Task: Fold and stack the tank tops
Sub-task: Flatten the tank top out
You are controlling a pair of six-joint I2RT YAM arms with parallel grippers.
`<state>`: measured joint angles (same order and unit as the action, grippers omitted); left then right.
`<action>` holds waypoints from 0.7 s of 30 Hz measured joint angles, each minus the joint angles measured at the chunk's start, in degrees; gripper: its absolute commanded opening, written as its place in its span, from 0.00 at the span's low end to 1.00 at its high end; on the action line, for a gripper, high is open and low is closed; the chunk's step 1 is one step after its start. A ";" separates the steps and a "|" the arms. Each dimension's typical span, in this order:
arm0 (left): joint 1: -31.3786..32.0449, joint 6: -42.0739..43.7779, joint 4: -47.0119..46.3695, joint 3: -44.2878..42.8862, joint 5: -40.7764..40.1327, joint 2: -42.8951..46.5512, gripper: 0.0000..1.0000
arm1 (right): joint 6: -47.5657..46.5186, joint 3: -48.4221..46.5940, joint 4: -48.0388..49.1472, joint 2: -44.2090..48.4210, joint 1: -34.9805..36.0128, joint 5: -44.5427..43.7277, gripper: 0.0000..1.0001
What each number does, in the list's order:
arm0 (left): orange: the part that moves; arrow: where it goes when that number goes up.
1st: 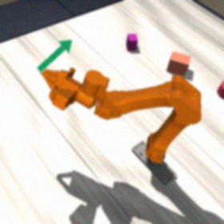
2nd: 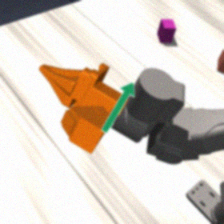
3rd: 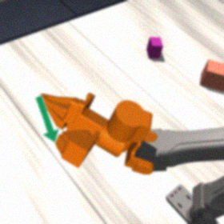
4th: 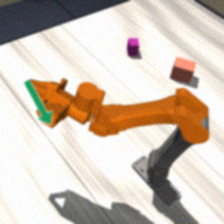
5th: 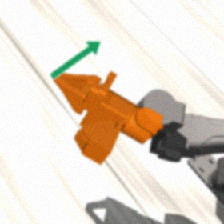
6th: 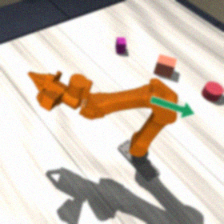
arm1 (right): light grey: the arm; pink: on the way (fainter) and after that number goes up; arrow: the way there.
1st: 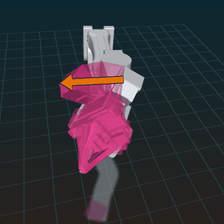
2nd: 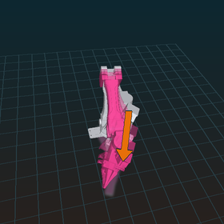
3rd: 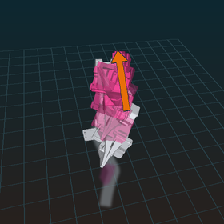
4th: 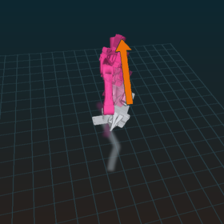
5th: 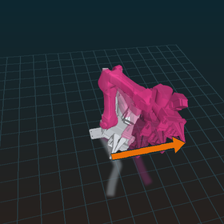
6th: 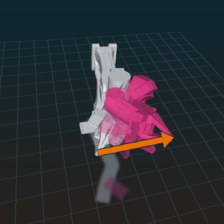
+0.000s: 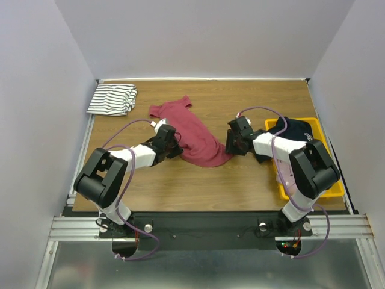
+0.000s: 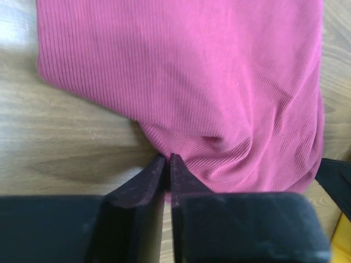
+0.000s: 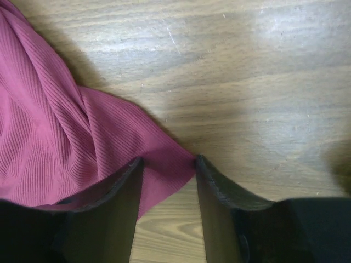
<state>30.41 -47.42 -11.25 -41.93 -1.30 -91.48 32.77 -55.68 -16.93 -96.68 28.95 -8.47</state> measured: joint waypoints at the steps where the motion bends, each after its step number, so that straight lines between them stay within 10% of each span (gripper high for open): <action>1: 0.00 0.15 0.37 -0.50 -0.33 0.00 0.02 | 0.00 0.13 0.33 -0.02 0.00 -0.02 0.41; 7: 0.02 1.51 3.54 -4.13 -1.79 1.44 0.00 | 0.04 0.24 1.16 -0.20 0.00 0.85 0.00; 21: -0.13 8.22 18.53 -25.24 -7.78 21.46 0.00 | -1.29 -23.02 -2.93 11.54 -0.44 -3.61 0.00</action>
<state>30.28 -39.20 7.29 -67.18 -9.08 -70.02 31.48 -78.70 -19.86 -85.14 28.51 -12.08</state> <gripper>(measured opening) 0.022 0.027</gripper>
